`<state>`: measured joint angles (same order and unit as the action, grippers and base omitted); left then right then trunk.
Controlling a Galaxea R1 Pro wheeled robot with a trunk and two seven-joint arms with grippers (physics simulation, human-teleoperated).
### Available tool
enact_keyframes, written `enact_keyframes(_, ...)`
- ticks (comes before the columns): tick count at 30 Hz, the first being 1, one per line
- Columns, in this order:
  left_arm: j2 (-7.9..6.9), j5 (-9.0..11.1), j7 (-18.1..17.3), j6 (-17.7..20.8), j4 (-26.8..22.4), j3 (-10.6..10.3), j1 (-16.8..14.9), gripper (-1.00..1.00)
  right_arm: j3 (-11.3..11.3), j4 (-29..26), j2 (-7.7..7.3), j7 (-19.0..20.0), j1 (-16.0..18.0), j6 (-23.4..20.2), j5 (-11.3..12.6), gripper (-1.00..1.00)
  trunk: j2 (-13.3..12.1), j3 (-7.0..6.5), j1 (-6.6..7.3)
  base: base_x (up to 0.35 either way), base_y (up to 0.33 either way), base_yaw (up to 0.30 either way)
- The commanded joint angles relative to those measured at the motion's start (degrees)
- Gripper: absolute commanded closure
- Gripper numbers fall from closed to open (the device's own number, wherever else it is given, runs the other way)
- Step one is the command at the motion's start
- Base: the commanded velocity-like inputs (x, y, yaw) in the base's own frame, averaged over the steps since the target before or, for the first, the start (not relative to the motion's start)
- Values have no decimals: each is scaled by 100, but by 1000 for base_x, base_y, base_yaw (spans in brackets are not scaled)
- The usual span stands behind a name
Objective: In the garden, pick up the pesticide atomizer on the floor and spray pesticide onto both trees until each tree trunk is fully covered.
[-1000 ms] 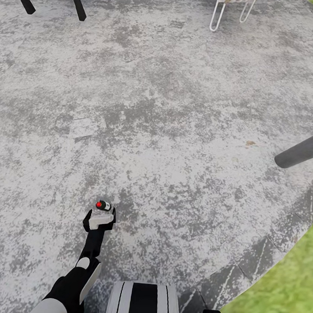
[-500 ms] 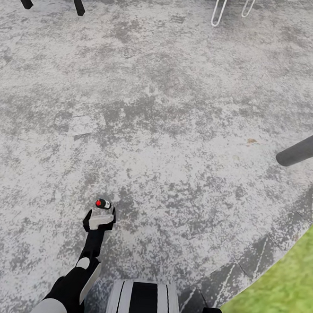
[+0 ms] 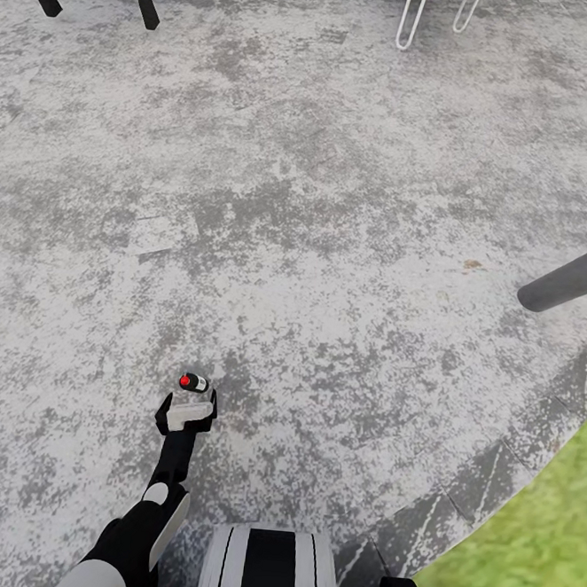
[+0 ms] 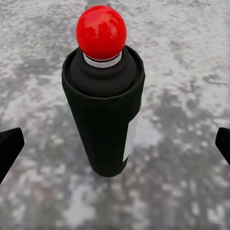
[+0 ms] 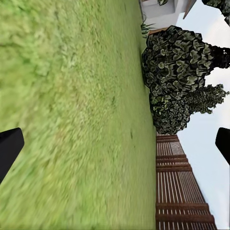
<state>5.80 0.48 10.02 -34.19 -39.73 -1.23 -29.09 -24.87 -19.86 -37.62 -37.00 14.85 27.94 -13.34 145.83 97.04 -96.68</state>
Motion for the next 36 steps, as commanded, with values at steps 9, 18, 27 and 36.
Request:
enact_keyframes(9, 0, -3, 0, 0, 0, 0, -2, -100, 0, 0, 0, 0, 0, -1, 2, -100, 0, 0, 0, 1, 0, 0)
enact_keyframes(18, 0, 2, 0, 0, -4, 0, -1, -100, 0, 0, 0, 0, 0, 0, -2, -100, 0, 0, 0, 27, 17, 0)
enact_keyframes(27, 0, 4, 0, 0, -9, 0, -1, -100, 0, 0, 0, 0, 0, 0, 0, -100, 0, 0, 0, 34, 35, 0)
enact_keyframes(36, 0, 3, 0, 0, -9, 0, 0, -100, 0, 0, 0, 0, 0, -2, -2, -100, 0, 0, 0, 12, 1, 0)
